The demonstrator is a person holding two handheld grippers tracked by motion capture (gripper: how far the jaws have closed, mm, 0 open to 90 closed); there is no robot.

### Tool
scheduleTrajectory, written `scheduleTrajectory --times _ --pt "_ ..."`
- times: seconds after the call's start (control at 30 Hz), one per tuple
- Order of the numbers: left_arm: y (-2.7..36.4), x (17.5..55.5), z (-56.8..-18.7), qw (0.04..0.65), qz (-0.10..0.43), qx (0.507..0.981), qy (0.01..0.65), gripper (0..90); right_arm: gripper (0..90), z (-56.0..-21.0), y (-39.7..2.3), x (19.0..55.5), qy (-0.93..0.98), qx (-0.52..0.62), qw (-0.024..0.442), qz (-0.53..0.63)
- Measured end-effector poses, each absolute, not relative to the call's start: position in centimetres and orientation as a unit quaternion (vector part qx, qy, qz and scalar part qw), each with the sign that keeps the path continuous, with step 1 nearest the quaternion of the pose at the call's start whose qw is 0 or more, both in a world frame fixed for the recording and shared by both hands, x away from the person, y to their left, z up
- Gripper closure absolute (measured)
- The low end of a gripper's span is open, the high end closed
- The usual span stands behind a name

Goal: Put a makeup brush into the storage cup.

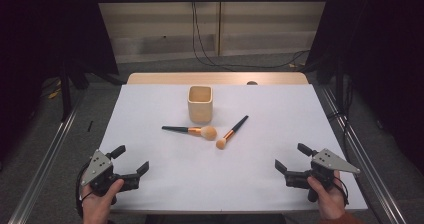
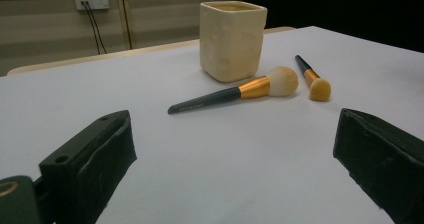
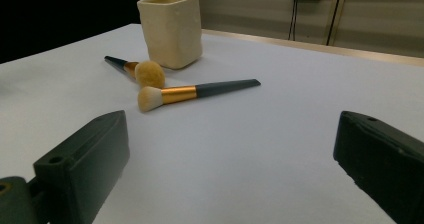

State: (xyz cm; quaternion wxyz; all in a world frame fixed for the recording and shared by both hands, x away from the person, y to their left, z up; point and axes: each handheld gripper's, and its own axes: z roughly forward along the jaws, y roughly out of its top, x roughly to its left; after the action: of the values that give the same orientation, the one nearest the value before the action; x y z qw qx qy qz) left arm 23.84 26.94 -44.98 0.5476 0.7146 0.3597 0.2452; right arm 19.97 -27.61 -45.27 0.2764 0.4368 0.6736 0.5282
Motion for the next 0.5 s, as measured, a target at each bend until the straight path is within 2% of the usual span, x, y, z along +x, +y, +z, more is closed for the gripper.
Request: scheduleTrajectory --times 0.5 --pt "26.76 23.73 -44.97 0.538 0.251 0.714 0.373 2.9 0.8 -45.34 -27.58 20.24 0.668 0.437 0.28 0.533"
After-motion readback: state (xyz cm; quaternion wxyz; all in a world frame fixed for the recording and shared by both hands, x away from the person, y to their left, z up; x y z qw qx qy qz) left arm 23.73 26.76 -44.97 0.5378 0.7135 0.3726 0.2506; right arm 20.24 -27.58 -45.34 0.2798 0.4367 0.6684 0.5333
